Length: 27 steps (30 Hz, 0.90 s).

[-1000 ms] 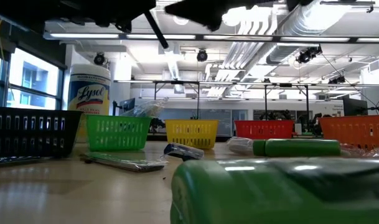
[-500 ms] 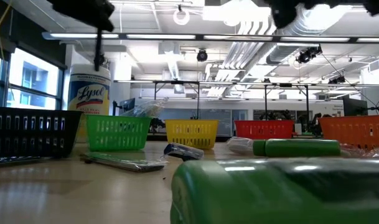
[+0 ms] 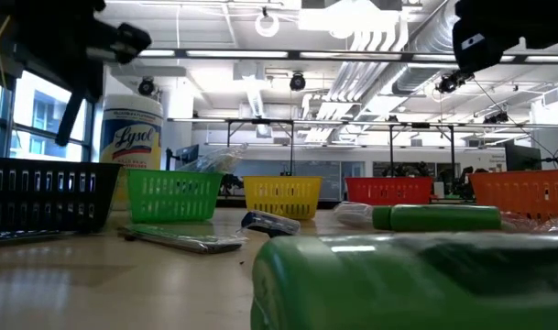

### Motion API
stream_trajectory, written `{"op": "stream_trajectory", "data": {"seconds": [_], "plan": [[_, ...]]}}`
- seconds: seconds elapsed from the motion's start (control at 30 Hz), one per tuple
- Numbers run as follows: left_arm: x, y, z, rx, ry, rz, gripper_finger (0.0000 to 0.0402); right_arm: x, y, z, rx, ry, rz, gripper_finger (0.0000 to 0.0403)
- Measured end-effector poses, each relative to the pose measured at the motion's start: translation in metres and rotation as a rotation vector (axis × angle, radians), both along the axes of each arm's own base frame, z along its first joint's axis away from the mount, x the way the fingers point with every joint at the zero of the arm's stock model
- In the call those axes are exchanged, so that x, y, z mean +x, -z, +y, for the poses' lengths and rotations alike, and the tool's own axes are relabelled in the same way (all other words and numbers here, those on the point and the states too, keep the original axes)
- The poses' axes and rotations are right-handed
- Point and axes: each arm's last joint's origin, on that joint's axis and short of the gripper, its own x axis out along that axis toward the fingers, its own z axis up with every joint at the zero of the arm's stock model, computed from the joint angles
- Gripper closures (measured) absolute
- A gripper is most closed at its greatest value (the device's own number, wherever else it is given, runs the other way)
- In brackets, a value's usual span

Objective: Pick & Place Travel size toiletries
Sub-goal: Put the blue razor into the black bin

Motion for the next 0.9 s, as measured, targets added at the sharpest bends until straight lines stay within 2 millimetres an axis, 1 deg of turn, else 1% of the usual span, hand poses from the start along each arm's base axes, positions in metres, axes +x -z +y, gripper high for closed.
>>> {"op": "stream_trajectory", "data": {"seconds": [0.23,0.37,0.57,0.77,0.83,0.9], "plan": [[0.021,0.033,-0.009,0.076,0.061,0.161,0.0375,-0.002,0.0,0.003,-0.023,-0.006,-0.005,0.0399],[0.027,0.049,-0.012,0.107,0.082,0.248,0.0375,-0.002,0.0,0.003,-0.032,-0.007,-0.001,0.0399],[0.033,0.066,-0.014,0.134,0.092,0.336,0.0375,-0.002,0.001,0.002,-0.038,-0.007,0.006,0.0399],[0.039,0.076,-0.017,0.123,0.093,0.355,0.0374,-0.002,0.001,0.002,-0.037,-0.007,0.007,0.0399],[0.04,0.077,-0.017,0.12,0.079,0.359,0.036,-0.002,0.001,0.002,-0.037,-0.007,0.005,0.0399],[0.04,0.076,-0.017,0.114,0.056,0.351,0.033,-0.002,0.001,0.002,-0.032,-0.007,0.004,0.0399]]}}
